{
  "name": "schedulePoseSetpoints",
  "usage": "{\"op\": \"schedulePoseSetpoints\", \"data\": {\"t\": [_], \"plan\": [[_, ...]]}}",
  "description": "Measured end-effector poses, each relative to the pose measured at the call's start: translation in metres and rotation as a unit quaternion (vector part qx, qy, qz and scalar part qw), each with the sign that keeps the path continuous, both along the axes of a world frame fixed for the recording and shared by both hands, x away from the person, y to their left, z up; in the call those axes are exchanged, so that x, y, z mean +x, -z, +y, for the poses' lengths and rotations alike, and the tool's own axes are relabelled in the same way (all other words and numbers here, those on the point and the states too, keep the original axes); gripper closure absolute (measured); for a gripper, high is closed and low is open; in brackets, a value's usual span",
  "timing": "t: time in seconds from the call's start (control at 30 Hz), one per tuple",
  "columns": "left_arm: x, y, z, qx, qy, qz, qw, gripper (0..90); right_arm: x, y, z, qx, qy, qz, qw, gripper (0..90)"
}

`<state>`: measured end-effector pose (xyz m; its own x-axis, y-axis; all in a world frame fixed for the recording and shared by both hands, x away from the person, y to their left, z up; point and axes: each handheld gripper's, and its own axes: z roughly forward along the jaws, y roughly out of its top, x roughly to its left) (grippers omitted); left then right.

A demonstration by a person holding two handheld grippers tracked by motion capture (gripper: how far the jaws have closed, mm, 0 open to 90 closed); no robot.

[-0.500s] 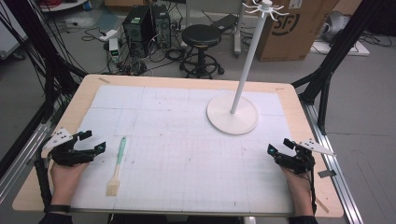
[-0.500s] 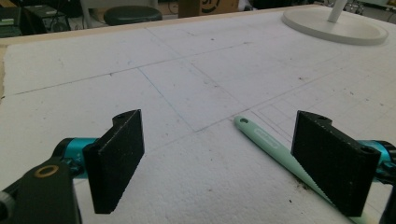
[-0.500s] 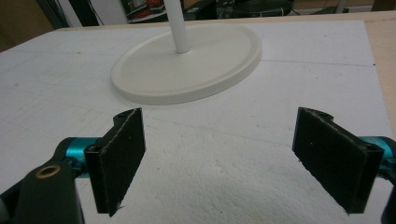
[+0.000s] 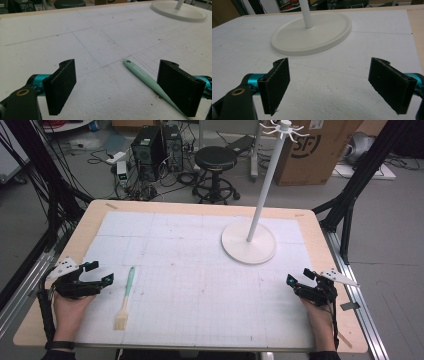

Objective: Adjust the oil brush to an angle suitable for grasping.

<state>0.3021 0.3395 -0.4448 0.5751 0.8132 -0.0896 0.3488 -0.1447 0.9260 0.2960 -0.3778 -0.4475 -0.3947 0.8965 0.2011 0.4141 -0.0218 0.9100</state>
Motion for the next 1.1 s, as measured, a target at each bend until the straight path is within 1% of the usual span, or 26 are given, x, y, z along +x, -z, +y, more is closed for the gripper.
{"op": "schedulePoseSetpoints", "data": {"t": [0.03,0.07,0.13,0.23,0.3,0.33,0.4,0.5,0.57,0.73,0.77,0.8,0.83,0.93,0.97,1.0,1.03,1.1], "plan": [[0.0,-0.001,0.0,0.001,0.001,0.002,1.0,16.5,0.0,0.0,0.0,0.0,0.0,0.0,1.0,16.7],[-0.001,-0.001,-0.001,0.002,0.003,0.004,1.0,17.0,0.0,0.0,0.0,0.004,0.001,0.006,1.0,16.7],[-0.003,-0.002,-0.002,0.001,0.006,0.005,1.0,19.2,0.001,0.0,0.0,0.007,0.002,0.01,0.9999,16.8],[-0.004,-0.004,-0.004,-0.004,0.012,0.004,0.9999,21.3,0.002,0.0,-0.001,0.007,0.002,0.01,0.9999,16.8],[-0.005,-0.005,-0.005,-0.005,0.013,0.007,0.9999,26.6,0.002,0.0,-0.001,0.008,0.001,0.012,0.9999,16.8],[-0.005,-0.005,-0.005,0.0,0.013,0.009,0.9999,29.1,0.002,0.0,-0.001,0.008,0.0,0.012,0.9999,16.8],[-0.005,-0.006,-0.005,0.0,0.015,0.013,0.9998,35.2,0.002,0.0,-0.001,0.008,0.0,0.011,0.9999,16.8],[-0.005,-0.006,-0.005,-0.001,0.014,0.016,0.9998,39.6,0.002,0.0,-0.001,0.009,0.0,0.011,0.9999,16.8],[-0.005,-0.006,-0.005,-0.001,0.017,0.02,0.9996,45.5,0.002,0.0,0.0,0.01,0.0,0.013,0.9999,16.8],[-0.005,-0.006,-0.008,0.001,0.018,0.027,0.9995,55.1,0.002,0.0,0.0,0.01,0.001,0.014,0.9999,16.8],[-0.005,-0.006,-0.008,0.002,0.018,0.027,0.9995,55.1,0.002,0.0,0.0,0.01,0.001,0.014,0.9999,16.8],[-0.005,-0.005,-0.009,0.004,0.019,0.028,0.9994,58.4,0.002,0.0,0.0,0.01,0.001,0.014,0.9999,16.8],[-0.005,-0.005,-0.01,0.003,0.017,0.029,0.9994,58.4,0.002,0.0,0.0,0.01,0.001,0.014,0.9999,16.8],[-0.004,-0.005,-0.011,0.007,0.018,0.034,0.9992,64.5,0.002,0.0,0.0,0.009,0.001,0.014,0.9999,16.8],[-0.004,-0.004,-0.012,0.006,0.017,0.035,0.9992,66.8,0.002,0.0,0.0,0.008,0.0,0.014,0.9999,16.8],[-0.004,-0.004,-0.013,0.008,0.019,0.038,0.9991,66.8,0.002,0.0,0.0,0.008,0.0,0.014,0.9999,16.8],[-0.004,-0.004,-0.014,0.009,0.018,0.039,0.999,70.8,0.002,0.0,0.0,0.008,0.001,0.014,0.9999,16.8],[-0.003,-0.003,-0.015,0.012,0.015,0.041,0.999,72.6,0.002,0.0,0.0,0.008,0.001,0.015,0.9999,16.8]]}}
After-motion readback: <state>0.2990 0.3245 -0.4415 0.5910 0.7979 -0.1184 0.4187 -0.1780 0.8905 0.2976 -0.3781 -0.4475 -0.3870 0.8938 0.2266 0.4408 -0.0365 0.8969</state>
